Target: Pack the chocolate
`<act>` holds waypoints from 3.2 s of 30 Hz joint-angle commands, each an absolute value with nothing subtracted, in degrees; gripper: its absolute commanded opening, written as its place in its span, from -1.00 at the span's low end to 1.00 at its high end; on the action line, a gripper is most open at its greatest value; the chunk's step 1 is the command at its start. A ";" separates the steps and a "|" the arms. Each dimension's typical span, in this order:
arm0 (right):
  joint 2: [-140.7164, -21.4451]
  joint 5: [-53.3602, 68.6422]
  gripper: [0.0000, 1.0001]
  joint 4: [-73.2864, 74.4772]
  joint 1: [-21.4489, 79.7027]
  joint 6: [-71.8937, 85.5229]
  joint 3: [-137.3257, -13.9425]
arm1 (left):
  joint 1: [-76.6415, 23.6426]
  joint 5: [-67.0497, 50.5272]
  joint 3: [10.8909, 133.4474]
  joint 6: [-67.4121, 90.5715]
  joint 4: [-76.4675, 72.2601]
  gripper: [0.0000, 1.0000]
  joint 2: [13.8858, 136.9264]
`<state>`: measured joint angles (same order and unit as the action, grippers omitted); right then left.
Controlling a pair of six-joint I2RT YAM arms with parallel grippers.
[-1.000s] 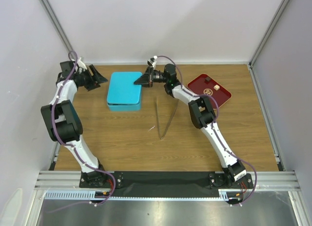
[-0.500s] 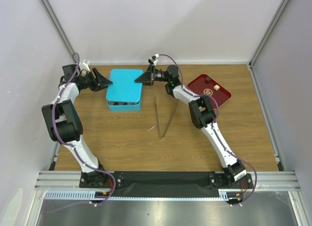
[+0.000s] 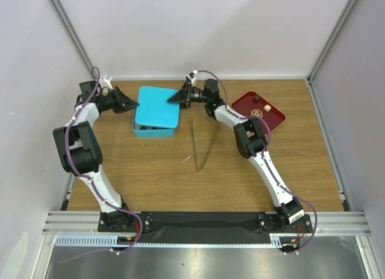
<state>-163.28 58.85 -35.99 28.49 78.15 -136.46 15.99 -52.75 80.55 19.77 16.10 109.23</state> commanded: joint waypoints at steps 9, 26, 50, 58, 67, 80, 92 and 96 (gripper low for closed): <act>-155.66 54.76 -0.10 -27.53 27.86 69.44 -133.33 | 17.31 -51.77 81.39 19.42 15.47 -0.79 111.27; -155.21 52.65 -0.11 -21.18 26.90 64.42 -134.12 | 18.28 -48.17 82.09 19.95 15.73 -0.85 111.62; -158.91 48.96 -0.22 -13.71 27.77 58.98 -138.43 | 18.11 -36.39 87.89 13.01 27.06 -0.10 112.41; -158.12 48.60 -0.26 -13.00 27.68 57.92 -138.43 | 16.53 -30.60 89.90 10.55 30.21 -0.01 110.92; -157.85 48.96 -0.34 -16.43 27.95 60.03 -137.11 | 11.52 -25.93 89.73 10.55 29.62 -0.05 107.58; -156.97 49.39 -0.35 -17.49 28.04 59.86 -135.27 | 9.67 -22.78 84.12 12.66 27.42 -0.20 109.07; -155.92 49.57 -0.36 -16.79 28.39 58.27 -133.07 | 9.05 -19.61 83.32 13.01 28.74 -0.21 110.21; -156.01 49.48 -0.36 -17.31 28.56 58.45 -133.42 | 8.88 -18.02 82.18 13.45 28.92 -0.21 110.30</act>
<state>-160.20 48.93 -15.75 27.68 59.35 -133.03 9.26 -22.61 84.29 13.34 27.51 110.54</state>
